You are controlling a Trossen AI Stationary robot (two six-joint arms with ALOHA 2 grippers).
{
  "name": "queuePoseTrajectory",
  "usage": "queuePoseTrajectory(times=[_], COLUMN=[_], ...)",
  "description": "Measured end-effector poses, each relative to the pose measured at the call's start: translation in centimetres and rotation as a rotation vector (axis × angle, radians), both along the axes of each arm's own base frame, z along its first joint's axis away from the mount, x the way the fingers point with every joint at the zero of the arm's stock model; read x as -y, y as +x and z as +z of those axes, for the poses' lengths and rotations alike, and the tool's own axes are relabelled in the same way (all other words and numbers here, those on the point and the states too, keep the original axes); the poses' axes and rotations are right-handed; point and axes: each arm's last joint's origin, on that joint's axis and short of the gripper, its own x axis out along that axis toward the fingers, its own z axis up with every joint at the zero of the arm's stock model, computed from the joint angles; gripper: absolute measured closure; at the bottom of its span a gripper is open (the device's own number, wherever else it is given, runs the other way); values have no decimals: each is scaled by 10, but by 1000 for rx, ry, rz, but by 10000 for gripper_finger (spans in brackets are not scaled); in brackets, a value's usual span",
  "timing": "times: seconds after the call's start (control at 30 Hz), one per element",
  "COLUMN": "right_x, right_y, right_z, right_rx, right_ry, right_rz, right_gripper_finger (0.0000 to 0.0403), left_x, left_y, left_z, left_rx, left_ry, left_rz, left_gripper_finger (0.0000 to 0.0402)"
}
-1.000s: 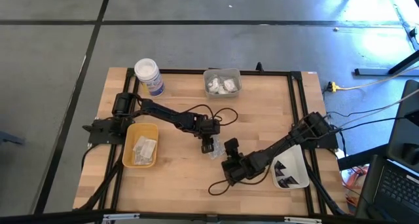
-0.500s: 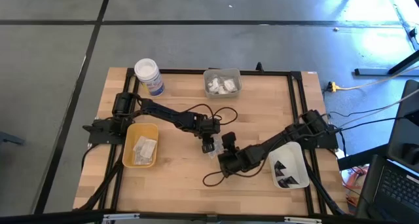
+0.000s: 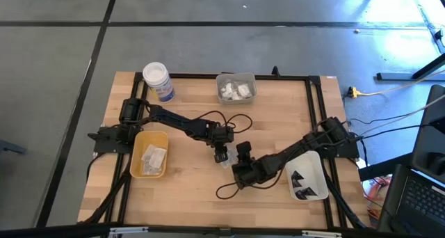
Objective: Pick & Place Travel size toiletries
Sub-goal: Put the white bandage pack into the yellow bin
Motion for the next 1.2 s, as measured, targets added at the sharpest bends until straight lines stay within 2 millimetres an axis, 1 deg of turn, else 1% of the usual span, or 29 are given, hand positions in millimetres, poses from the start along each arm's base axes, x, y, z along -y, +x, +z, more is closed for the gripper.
queuePoseTrajectory(times=[0.2,0.4,0.57,0.63,0.73,0.8,0.93,1.03,1.13,1.2], right_x=[-12,-24,-31,-32,-32,-32,-32,-32,-32,-32], right_y=[-11,-22,-26,-27,-27,-27,-27,-27,-27,-27], right_z=[-1,-1,-1,-1,-2,-2,-2,-2,-2,-2], right_rx=[-15,13,24,25,26,28,36,41,44,45], right_ry=[8,59,72,74,80,87,95,100,100,101], right_rz=[-26,-116,-121,-119,-125,-133,-148,-160,-164,-166], right_gripper_finger=[297,324,351,361,374,380,381,375,367,361], left_x=[0,0,0,2,4,2,2,2,1,1], left_y=[0,0,0,0,0,1,-1,-5,-14,-17], left_z=[0,0,10,15,28,34,36,39,38,39], left_rx=[0,-3,14,24,70,89,83,52,-33,-58], left_ry=[1,10,53,45,58,77,115,156,187,199], left_rz=[0,-15,-96,-137,-183,-198,-250,-326,-401,-433], left_gripper_finger=[229,229,229,229,229,229,229,229,229,229])
